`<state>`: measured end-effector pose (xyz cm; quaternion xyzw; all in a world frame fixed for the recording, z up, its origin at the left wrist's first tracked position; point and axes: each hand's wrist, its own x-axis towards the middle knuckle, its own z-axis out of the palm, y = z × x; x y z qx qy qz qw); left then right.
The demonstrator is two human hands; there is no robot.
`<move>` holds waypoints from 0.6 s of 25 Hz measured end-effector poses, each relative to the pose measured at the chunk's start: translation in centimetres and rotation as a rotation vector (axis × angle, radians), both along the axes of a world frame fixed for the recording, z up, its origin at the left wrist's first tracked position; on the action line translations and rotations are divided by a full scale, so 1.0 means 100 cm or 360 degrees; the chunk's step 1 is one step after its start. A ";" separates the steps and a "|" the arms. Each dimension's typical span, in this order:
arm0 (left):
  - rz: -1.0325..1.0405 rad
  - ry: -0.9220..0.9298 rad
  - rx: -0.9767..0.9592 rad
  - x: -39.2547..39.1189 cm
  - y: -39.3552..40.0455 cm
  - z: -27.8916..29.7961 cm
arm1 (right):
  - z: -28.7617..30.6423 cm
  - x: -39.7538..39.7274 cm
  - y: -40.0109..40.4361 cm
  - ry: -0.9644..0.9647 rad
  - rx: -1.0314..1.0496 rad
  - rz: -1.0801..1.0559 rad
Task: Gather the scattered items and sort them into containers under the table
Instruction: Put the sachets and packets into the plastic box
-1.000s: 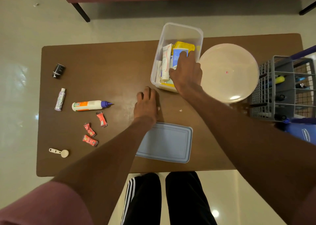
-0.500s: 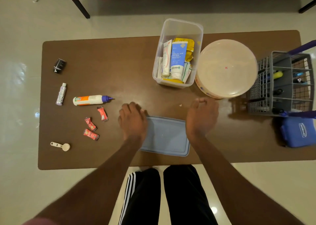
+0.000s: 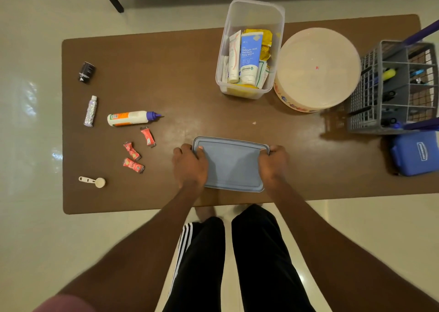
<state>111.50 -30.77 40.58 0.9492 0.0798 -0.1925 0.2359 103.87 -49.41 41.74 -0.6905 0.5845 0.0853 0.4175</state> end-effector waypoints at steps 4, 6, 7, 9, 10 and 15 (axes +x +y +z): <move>0.0002 -0.0191 -0.0350 0.013 0.007 0.034 | 0.031 0.007 -0.011 -0.0183 0.0058 -0.0194; -0.0016 -0.0332 -0.0471 0.023 0.007 0.057 | 0.054 0.014 -0.012 -0.0262 0.0032 -0.0148; -0.0017 -0.0403 -0.0533 0.030 0.005 0.072 | 0.068 0.020 -0.011 -0.0295 -0.0019 -0.0105; -0.0008 -0.0552 -0.0669 0.045 -0.004 0.103 | 0.098 0.037 -0.012 -0.0349 -0.0161 -0.0081; 0.0012 -0.0635 -0.0731 0.055 -0.012 0.116 | 0.114 0.048 -0.015 -0.0405 -0.0211 -0.0116; -0.0163 -0.1081 -0.0971 0.100 -0.058 0.180 | 0.175 0.111 -0.045 -0.0931 0.0329 -0.0628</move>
